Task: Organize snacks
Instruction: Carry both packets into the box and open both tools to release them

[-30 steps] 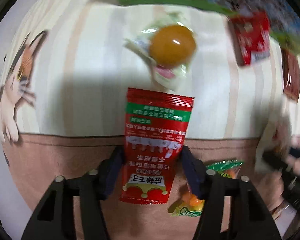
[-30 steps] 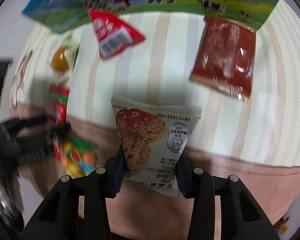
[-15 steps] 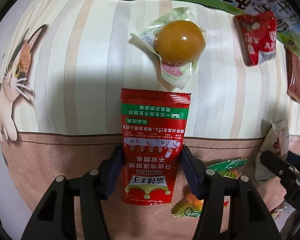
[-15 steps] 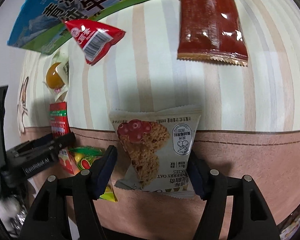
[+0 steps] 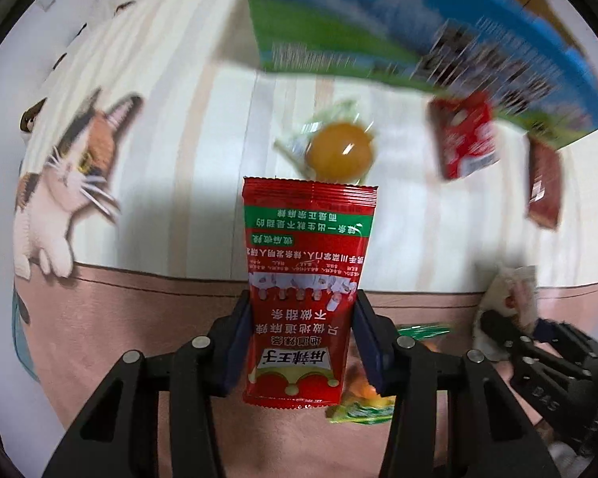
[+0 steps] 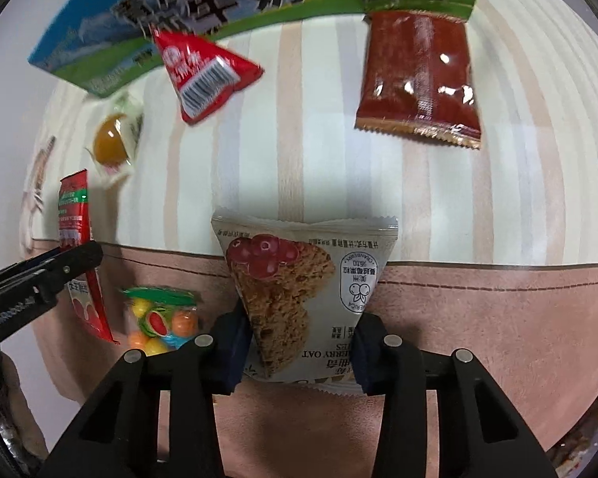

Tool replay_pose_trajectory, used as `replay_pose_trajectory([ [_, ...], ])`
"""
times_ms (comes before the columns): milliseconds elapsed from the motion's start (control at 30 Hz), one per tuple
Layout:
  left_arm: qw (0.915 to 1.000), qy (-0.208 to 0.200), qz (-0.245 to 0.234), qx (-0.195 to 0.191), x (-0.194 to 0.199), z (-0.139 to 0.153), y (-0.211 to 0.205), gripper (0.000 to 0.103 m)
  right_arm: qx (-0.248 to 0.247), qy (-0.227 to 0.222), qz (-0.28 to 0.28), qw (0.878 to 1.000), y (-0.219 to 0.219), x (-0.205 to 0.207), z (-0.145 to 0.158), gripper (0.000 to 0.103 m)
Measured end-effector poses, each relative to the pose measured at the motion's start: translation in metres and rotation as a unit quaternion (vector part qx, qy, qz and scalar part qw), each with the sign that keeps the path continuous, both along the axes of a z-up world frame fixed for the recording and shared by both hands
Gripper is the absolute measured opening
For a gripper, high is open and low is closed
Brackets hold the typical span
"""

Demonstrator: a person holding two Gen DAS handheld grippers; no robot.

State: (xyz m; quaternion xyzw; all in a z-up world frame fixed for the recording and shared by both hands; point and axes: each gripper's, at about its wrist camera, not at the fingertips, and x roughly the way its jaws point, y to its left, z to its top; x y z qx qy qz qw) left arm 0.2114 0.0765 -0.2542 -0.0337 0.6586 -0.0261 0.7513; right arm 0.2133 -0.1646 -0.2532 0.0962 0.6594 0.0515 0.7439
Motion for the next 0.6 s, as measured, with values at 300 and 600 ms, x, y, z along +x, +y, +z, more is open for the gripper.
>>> replay_pose_trajectory([
  [300, 0.9957, -0.069, -0.009, -0.061, 0.005, 0.100, -0.006, 0.045, 0.060, -0.055, -0.005, 0.997, -0.026, -0.006, 0.073, 0.044],
  [600, 0.9832, -0.113, -0.039, -0.138, 0.070, 0.180, -0.018, 0.045, 0.115, -0.141, 0.002, 0.983, -0.042, 0.039, 0.191, 0.044],
])
